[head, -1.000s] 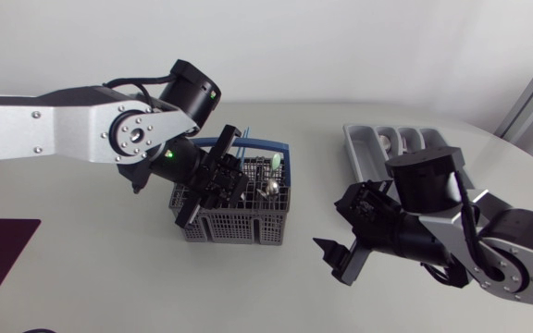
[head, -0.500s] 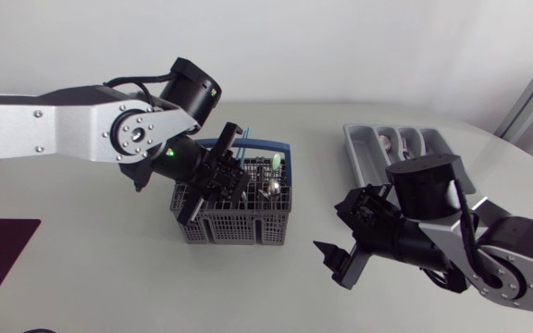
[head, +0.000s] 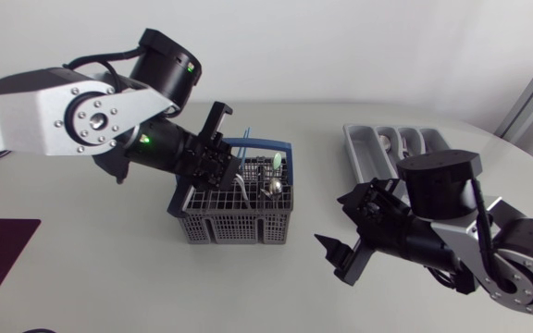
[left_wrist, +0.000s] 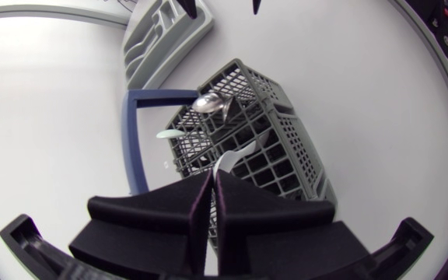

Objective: Unload the cutlery basket into the drawer organizer.

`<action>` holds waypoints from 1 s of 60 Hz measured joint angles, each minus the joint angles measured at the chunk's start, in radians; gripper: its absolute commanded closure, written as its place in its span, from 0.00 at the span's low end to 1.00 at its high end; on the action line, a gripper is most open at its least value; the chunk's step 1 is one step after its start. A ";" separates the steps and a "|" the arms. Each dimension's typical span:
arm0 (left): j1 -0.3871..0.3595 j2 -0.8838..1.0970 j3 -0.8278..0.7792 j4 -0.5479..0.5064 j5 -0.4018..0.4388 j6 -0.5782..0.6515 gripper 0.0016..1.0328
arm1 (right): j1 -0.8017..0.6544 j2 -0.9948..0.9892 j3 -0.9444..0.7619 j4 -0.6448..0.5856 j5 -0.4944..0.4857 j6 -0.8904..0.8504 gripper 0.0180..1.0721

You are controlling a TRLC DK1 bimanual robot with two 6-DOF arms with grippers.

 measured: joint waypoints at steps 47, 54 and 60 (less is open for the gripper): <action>0.019 -0.286 -0.131 -0.030 0.032 -0.024 0.93 | 0.119 -0.101 0.000 -0.069 0.127 0.011 0.06; 0.037 -0.315 -0.131 -0.028 0.053 -0.049 0.93 | 0.133 -0.123 0.000 -0.082 0.149 0.012 0.06; 0.043 -0.323 -0.131 -0.018 0.056 -0.071 0.93 | 0.146 -0.142 0.000 -0.097 0.164 0.016 0.06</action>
